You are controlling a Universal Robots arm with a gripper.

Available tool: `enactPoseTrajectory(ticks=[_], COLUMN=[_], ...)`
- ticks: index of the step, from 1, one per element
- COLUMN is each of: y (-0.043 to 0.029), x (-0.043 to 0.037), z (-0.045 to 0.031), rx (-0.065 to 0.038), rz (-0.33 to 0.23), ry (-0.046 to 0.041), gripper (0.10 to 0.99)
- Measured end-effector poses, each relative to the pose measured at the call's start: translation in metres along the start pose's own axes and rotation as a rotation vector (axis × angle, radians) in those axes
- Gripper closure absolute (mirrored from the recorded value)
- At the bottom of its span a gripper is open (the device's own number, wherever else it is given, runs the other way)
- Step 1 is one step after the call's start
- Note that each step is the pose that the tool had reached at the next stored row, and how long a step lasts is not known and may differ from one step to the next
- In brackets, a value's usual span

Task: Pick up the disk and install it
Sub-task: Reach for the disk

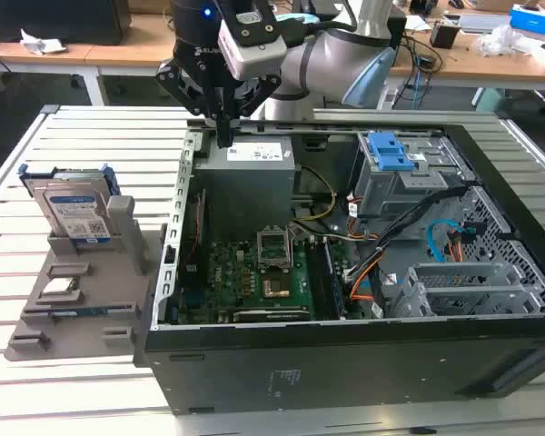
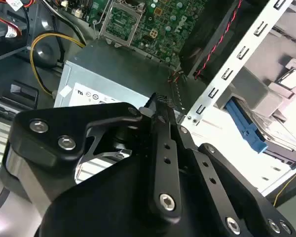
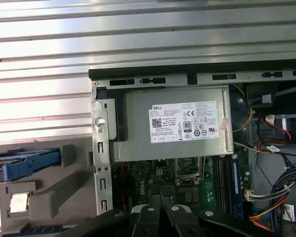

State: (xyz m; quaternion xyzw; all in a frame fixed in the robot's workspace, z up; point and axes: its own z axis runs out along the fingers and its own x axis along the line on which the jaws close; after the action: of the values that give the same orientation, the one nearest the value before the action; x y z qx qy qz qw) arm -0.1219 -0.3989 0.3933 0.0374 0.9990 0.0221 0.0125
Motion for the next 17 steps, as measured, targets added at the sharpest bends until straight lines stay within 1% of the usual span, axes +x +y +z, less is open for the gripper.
enactPoseTrajectory(ticks=[1,3,7,14,17], y=[-0.0002,-0.0009,-0.0019,-0.0027,-0.0033], x=[0.0028,0.0128,0.0253,0.0363,0.0448], z=[-0.0001,-0.0004,-0.0007,-0.001,-0.0012], rx=[0.0,0.0,0.0,0.0,0.0], rz=[0.0,0.0,0.0,0.0,0.0], ry=[0.0,0.0,0.0,0.0,0.0], gripper=[0.98,0.98,0.98,0.98,0.98])
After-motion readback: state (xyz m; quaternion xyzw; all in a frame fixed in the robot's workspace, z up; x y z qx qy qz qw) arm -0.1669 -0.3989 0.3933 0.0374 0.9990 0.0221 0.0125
